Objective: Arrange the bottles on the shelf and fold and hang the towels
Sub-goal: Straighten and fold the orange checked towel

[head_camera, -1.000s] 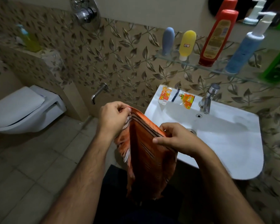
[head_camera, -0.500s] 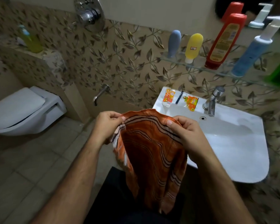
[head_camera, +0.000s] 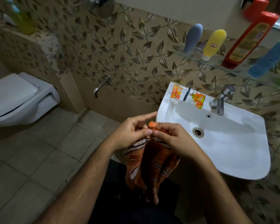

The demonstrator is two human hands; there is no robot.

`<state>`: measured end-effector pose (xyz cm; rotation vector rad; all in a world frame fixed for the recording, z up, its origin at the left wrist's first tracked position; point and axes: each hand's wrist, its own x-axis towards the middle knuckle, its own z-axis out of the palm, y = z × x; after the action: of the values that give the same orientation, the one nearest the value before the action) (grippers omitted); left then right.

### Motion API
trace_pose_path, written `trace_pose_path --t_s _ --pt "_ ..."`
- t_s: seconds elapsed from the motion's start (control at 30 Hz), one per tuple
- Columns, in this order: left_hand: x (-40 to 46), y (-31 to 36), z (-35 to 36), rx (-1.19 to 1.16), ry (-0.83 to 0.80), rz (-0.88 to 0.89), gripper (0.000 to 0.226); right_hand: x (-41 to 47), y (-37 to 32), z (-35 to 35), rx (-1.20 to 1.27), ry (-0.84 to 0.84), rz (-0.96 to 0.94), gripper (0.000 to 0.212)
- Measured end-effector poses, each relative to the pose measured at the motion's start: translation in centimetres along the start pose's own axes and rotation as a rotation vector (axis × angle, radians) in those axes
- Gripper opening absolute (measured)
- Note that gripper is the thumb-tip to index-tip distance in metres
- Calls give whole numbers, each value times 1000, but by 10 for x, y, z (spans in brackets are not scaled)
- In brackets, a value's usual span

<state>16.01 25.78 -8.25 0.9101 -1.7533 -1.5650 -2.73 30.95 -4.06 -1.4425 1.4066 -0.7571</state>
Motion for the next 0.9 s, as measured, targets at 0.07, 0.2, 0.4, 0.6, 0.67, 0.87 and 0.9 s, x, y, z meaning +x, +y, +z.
trace_pose_path --t_s 0.07,0.2,0.4,0.6,0.67,0.87,0.9 --pt "1 2 -2 -30 5 9 33 0 -2 2 -24 3 13 15" --pt "2 -1 -7 22 -18 -17 18 -2 -4 5 -58 6 23 15" --pt "11 0 -20 382 306 88 24 -10 -6 5 -54 62 207 26" --pt "15 -9 -39 451 499 19 20 -28 -17 -20 -151 -36 295 22" --pt "14 -12 -40 440 526 7 14 -28 -18 -23 -237 16 269 21" --pt "5 -23 -37 253 387 -94 40 -10 -15 -5 -265 353 75 19" --pt "3 -23 -36 164 338 -84 47 -7 -14 0 -289 355 64 18"
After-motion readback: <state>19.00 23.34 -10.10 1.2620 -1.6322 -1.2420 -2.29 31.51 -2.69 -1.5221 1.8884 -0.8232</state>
